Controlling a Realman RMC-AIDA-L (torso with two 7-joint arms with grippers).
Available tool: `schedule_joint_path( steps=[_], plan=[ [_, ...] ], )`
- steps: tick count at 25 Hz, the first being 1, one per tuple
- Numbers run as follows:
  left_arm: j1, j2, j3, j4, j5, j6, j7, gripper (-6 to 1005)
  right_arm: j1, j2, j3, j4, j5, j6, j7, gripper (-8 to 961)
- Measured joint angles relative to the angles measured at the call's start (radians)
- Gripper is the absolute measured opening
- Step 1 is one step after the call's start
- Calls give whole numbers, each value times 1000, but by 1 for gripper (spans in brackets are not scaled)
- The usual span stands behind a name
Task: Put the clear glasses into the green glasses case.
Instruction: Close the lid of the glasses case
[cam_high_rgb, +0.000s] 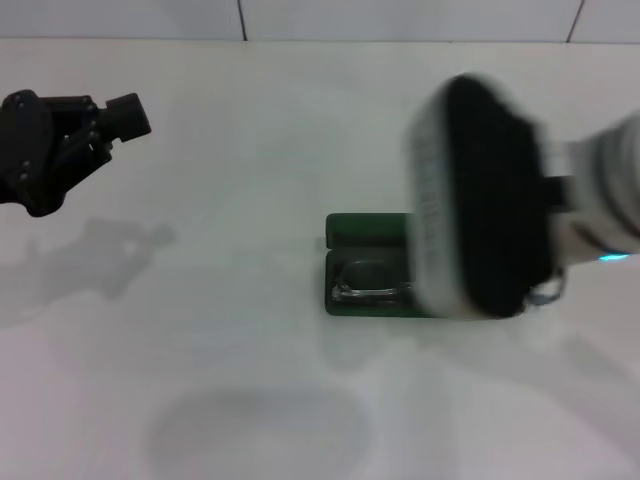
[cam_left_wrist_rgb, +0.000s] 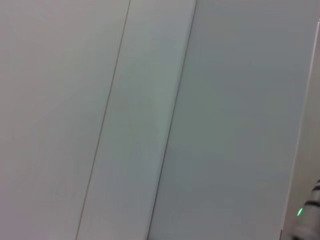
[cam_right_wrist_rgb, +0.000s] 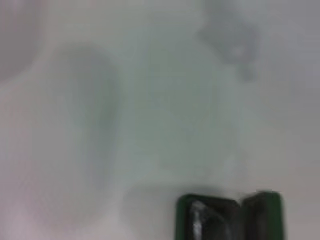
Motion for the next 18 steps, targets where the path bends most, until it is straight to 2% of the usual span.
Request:
schedule_joint_path(
  steps=[2, 5, 8, 10, 12, 15, 18],
  plan=[
    [10, -1, 0, 0, -1, 0, 2, 66, -84, 2, 69, -59, 23, 17, -36, 144],
    [28, -4, 0, -1, 2, 0, 3, 66, -180, 4, 190, -67, 131, 76, -95, 153],
    [12, -10, 1, -9, 13, -4, 5, 66, -283, 2, 386, -62, 367, 80, -182, 161],
    [-33, -25, 2, -17, 30, -12, 4, 66, -330, 3, 546, -36, 572, 31, -257, 167],
    [-54, -31, 1, -21, 31, -15, 1, 66, -354, 1, 722, 51, 833, -46, -346, 172],
    [-93, -44, 1, -34, 32, -31, -3, 66, -350, -4, 998, 280, 1181, -197, -470, 180],
    [-153, -64, 7, -59, 45, -67, -5, 67, -314, -5, 1276, 514, 1377, -377, -540, 189]
  ],
)
